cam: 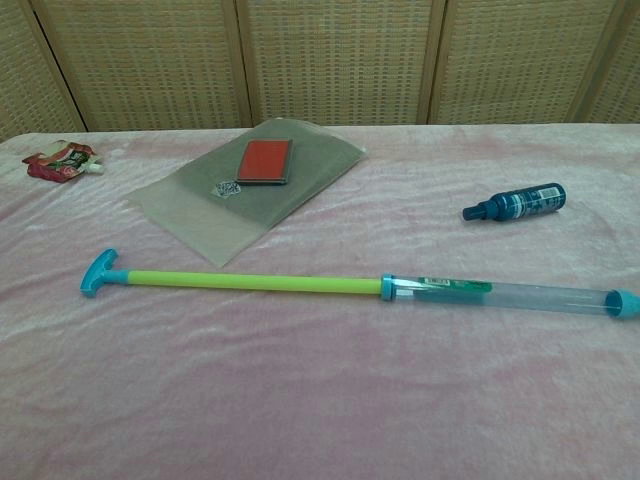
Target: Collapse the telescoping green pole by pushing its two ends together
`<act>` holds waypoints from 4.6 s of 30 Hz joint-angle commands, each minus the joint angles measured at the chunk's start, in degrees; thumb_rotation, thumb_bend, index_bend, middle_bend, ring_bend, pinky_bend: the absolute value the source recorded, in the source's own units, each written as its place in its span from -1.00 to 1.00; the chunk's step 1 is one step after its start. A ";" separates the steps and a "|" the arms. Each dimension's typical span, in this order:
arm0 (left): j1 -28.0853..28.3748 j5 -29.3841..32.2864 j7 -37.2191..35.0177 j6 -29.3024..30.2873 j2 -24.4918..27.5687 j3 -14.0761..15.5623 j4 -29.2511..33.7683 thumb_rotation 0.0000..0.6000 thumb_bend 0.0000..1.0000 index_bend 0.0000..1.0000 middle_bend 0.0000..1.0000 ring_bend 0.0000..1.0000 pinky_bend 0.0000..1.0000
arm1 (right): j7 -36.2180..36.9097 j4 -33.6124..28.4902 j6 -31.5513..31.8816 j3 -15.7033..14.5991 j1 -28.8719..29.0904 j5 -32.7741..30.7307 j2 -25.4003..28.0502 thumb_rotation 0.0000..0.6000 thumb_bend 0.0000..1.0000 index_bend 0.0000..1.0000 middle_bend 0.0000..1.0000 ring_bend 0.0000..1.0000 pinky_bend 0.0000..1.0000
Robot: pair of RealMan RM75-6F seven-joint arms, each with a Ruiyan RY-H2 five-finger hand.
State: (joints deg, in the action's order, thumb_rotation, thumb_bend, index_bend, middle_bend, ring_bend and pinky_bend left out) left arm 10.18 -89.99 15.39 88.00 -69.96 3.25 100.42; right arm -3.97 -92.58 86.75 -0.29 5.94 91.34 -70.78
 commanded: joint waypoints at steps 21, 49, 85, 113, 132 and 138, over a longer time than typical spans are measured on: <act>-0.66 1.86 0.28 -2.72 0.63 -2.10 1.53 1.00 -0.59 -1.00 -1.00 -1.00 -0.98 | 1.27 -0.62 -0.24 1.05 -0.38 -0.48 0.71 1.00 -0.59 -1.00 -1.00 -1.00 -1.00; 21.09 39.11 23.69 -27.90 -12.82 -16.18 -5.82 1.00 -0.28 -0.13 0.73 0.56 0.47 | 4.01 -0.71 -3.31 1.75 -0.05 -3.17 2.00 1.00 -0.59 -1.00 -1.00 -1.00 -1.00; 33.10 55.73 32.24 -30.33 -24.46 -11.40 -19.27 1.00 -0.26 -0.10 0.73 0.56 0.47 | 6.85 0.26 -3.04 3.16 -0.26 -4.52 2.09 1.00 -0.59 -1.00 -1.00 -1.00 -1.00; 33.94 58.54 30.77 -23.26 -11.26 -15.43 0.03 1.00 0.46 0.70 0.82 0.63 0.49 | 4.12 -4.23 -3.14 2.17 -0.17 -2.33 3.08 1.00 -0.59 -0.96 -1.00 -1.00 -1.00; 35.91 60.96 29.86 -17.98 -5.49 -17.81 10.01 1.00 0.47 0.71 0.82 0.63 0.49 | -15.78 -24.62 -3.38 7.13 2.24 -7.85 7.54 1.00 -0.46 -0.49 0.86 0.79 0.23; 36.42 62.19 29.63 -17.39 -4.17 -17.94 11.40 1.00 0.47 0.71 0.82 0.63 0.49 | -21.62 -29.32 -7.90 7.24 4.20 -15.55 7.30 1.00 -0.43 -0.48 1.00 1.00 0.65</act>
State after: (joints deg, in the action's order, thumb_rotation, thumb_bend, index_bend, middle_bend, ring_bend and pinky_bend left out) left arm 46.52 -27.93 45.05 70.53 -74.24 -14.67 111.69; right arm -23.15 -119.67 81.25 6.73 8.96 79.09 -63.51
